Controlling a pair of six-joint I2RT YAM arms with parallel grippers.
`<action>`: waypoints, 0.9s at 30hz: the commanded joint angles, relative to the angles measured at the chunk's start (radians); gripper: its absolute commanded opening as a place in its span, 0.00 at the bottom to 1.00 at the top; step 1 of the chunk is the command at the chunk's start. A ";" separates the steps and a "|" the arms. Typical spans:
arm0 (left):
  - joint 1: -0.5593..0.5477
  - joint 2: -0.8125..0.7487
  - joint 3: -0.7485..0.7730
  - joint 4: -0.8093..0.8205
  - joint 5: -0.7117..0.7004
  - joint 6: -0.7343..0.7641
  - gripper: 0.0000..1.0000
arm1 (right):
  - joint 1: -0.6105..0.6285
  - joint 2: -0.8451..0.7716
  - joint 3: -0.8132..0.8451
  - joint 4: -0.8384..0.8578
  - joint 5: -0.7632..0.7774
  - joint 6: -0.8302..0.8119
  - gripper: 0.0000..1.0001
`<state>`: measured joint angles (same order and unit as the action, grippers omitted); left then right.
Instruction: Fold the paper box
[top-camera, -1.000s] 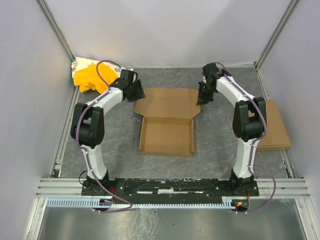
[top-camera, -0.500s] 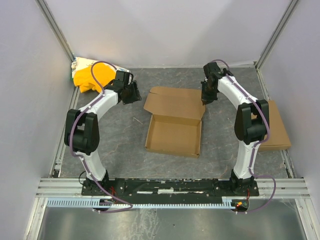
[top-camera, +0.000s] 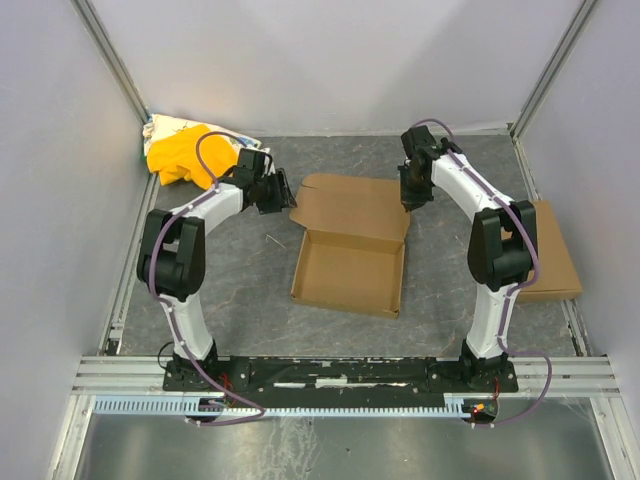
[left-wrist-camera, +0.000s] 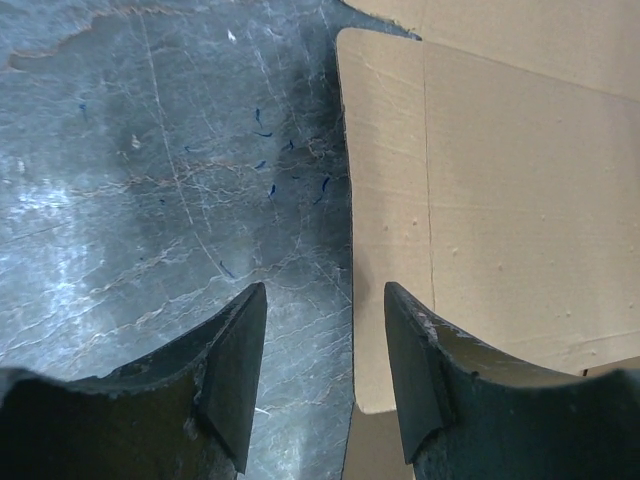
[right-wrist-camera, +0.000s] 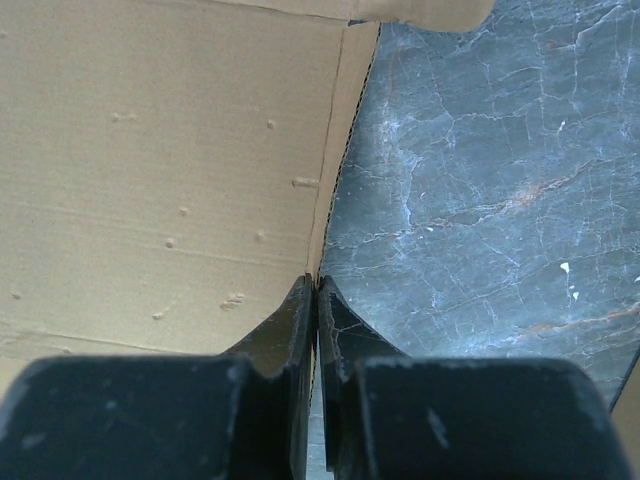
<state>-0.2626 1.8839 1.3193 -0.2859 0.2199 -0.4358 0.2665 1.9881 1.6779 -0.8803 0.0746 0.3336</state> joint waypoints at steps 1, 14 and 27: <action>-0.017 0.025 0.054 0.037 0.064 -0.032 0.57 | 0.014 -0.049 0.026 -0.018 0.028 -0.024 0.10; -0.091 0.012 0.140 0.002 0.031 -0.015 0.56 | 0.054 -0.041 0.039 -0.025 0.044 -0.034 0.10; -0.053 -0.062 0.131 -0.169 -0.205 0.014 0.65 | 0.066 -0.023 0.061 -0.054 0.083 -0.028 0.10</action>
<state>-0.3786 1.9003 1.4464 -0.3992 0.0853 -0.4343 0.3317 1.9881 1.6905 -0.9218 0.1265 0.3119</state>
